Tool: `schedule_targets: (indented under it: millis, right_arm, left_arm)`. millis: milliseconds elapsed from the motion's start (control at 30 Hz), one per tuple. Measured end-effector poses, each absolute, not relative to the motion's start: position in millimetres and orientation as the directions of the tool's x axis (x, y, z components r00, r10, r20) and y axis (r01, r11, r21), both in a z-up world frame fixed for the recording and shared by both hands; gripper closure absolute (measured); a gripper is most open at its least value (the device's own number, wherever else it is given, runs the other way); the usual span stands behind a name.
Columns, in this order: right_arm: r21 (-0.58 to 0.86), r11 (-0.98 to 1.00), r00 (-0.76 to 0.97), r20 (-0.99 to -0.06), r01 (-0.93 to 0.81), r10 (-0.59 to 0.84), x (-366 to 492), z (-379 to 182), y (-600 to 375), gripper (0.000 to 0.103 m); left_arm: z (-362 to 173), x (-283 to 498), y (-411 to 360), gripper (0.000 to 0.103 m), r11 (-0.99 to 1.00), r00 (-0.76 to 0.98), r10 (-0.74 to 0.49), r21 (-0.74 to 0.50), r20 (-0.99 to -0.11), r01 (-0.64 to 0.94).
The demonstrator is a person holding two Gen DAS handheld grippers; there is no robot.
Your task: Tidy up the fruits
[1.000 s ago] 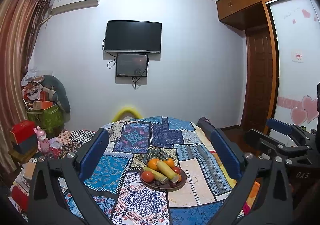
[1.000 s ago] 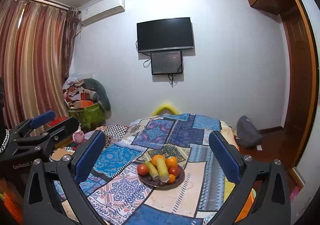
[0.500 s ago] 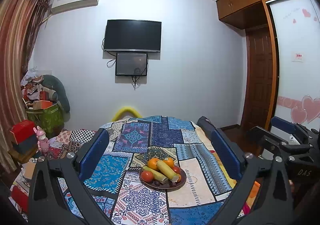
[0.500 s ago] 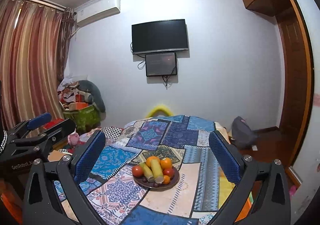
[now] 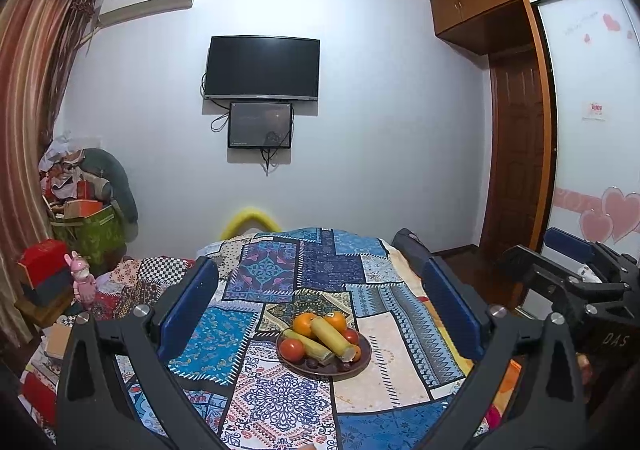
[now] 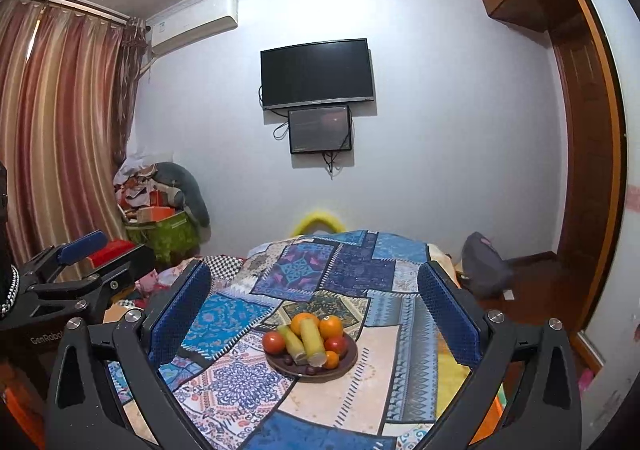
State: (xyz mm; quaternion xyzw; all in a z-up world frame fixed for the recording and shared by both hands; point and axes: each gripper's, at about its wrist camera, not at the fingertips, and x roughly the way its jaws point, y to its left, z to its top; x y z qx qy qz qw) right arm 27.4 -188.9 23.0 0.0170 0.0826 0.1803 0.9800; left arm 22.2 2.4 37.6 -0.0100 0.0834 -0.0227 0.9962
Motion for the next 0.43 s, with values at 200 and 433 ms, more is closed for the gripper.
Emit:
schedule_targets:
  millis: [200,433]
  right_arm:
    - [0.066,0.935,0.922,-0.155,-0.350,0.356,28.3,22.9,-189.2,0.000]
    - [0.066,0.935,0.922,-0.157,-0.348,0.354,28.4,21.9,-189.5,0.000]
  left_arm:
    - [36.9,22.7,1.2,0.000,0.998,0.984,-0.055,-0.024,-0.170,0.052]
    - [36.5,23.3,-0.4,0.000,0.998,0.983,-0.056,-0.018,-0.175,0.053]
